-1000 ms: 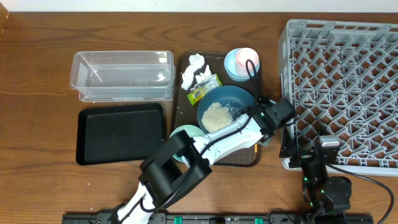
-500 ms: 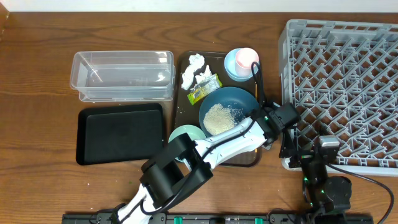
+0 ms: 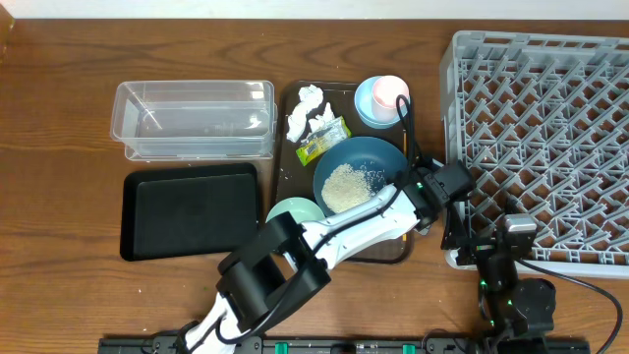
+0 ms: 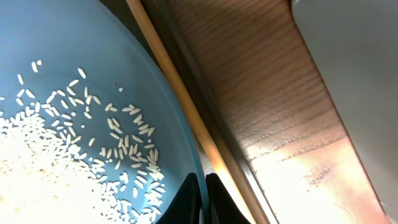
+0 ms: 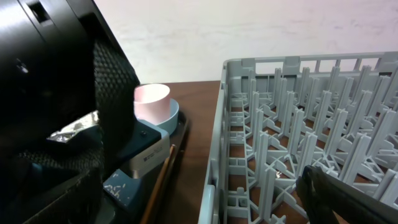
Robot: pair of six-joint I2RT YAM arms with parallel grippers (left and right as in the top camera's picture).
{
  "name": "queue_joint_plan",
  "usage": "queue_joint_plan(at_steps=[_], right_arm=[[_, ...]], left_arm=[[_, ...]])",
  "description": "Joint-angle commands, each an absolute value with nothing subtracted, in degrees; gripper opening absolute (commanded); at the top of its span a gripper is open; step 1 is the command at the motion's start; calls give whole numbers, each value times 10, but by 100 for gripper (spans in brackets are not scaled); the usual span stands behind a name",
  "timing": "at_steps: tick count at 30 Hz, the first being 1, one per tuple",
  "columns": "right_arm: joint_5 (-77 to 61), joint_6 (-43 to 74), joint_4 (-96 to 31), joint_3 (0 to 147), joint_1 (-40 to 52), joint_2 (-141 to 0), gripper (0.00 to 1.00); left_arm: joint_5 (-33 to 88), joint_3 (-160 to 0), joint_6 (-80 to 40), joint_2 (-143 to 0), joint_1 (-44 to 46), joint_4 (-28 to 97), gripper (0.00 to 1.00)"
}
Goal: Sort waste into correct bins and load items into the dishwasher rack
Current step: 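Lower the left gripper and grasp the blue plate's right rim, then lift the blue plate with the left gripper over the black tray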
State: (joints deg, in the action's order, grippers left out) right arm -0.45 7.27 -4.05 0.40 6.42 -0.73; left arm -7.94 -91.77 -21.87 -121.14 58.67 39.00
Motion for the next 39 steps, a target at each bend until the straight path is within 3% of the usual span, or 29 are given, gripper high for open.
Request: queue_joint_plan(at_steps=[1, 25, 39], right_arm=[[-3, 81, -43, 3, 68, -5, 99], [-3, 81, -43, 3, 68, -5, 99], [-3, 81, -43, 3, 68, -5, 99]], left_arm=[[-72, -936, -204, -1191, 588, 394, 6], [-131, -1032, -196, -1182, 588, 510, 6], [-153, -1044, -200, -1034, 524, 575, 6]])
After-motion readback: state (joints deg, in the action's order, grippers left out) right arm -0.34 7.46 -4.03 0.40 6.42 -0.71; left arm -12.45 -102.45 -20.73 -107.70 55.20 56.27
